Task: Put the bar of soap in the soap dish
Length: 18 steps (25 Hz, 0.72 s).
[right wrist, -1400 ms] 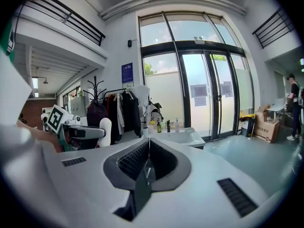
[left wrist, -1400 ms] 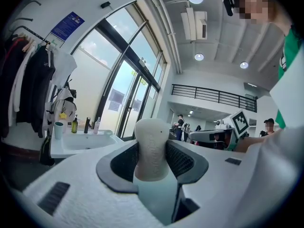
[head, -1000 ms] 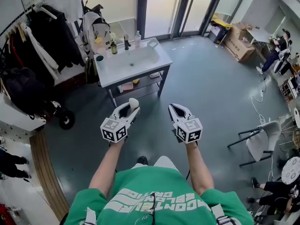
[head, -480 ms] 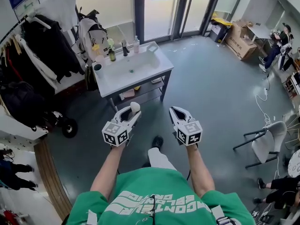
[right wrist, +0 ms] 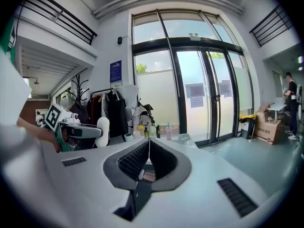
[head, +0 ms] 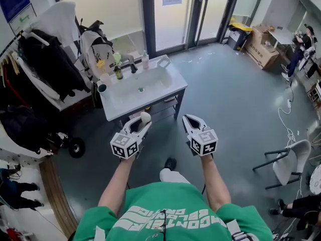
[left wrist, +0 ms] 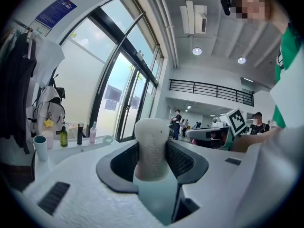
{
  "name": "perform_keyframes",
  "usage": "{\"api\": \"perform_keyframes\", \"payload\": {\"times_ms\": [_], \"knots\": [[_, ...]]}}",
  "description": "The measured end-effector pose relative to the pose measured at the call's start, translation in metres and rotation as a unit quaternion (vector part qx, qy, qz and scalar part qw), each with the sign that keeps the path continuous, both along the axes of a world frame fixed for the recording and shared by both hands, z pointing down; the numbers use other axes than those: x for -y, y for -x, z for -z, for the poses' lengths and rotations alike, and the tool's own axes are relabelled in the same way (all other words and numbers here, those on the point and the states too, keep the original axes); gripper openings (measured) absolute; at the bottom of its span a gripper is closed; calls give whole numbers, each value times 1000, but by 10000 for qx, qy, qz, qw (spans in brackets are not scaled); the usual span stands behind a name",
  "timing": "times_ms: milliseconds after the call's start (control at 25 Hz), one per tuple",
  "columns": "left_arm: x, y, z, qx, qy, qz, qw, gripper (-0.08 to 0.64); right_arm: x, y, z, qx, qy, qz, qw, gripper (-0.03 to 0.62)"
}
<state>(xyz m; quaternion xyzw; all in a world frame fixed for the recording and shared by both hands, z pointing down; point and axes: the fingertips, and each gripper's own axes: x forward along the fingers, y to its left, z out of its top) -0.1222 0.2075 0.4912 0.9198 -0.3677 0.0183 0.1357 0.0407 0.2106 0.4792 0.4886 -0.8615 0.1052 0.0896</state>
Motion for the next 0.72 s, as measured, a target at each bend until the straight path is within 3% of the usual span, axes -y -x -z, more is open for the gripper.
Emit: {"api": "perform_keyframes", "payload": {"times_ms": [720], "knots": [[118, -56, 5, 174, 46, 162, 9997, 183, 127, -63, 2, 292, -40, 83, 9995, 14]]}}
